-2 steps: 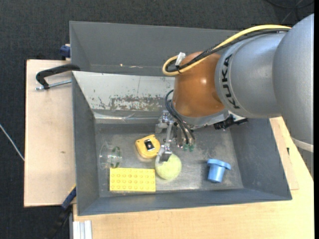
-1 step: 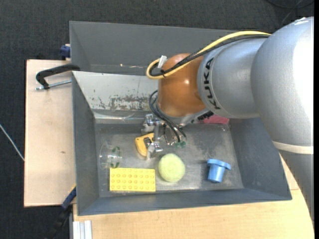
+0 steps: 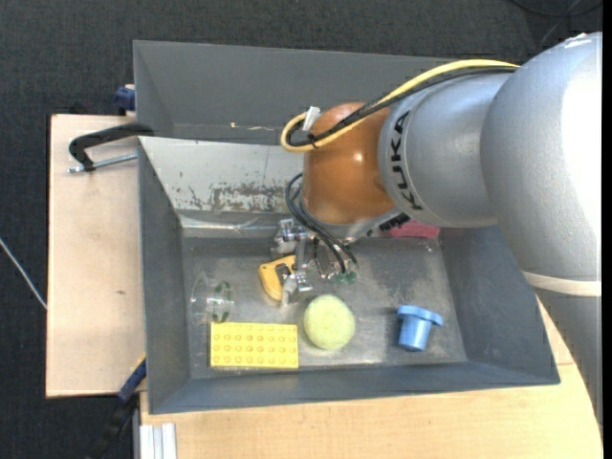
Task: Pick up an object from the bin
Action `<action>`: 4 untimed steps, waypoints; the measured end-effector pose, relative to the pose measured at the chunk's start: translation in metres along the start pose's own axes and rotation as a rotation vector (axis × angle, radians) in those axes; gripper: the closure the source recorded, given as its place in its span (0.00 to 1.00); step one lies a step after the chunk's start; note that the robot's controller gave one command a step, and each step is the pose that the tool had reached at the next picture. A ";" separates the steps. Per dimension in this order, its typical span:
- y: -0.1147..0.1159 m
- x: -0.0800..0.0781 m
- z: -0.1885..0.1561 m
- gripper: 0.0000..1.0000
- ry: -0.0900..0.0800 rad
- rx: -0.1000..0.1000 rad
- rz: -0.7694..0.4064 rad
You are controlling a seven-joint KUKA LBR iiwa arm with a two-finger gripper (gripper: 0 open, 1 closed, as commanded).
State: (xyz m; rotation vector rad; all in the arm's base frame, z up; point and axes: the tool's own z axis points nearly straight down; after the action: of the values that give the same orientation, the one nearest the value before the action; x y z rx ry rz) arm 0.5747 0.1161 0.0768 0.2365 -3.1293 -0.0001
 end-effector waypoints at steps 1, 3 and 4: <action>0.018 0.027 -0.127 1.00 -0.005 -0.001 0.023; 0.014 0.033 -0.120 1.00 -0.006 -0.001 -0.097; 0.000 0.013 0.000 1.00 -0.005 -0.002 -0.052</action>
Offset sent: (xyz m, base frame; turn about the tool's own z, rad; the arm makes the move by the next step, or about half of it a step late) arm 0.0000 0.0000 0.0000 0.0000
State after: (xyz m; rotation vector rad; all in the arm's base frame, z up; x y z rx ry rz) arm 0.5615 0.1139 0.0770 0.3181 -3.1271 -0.0033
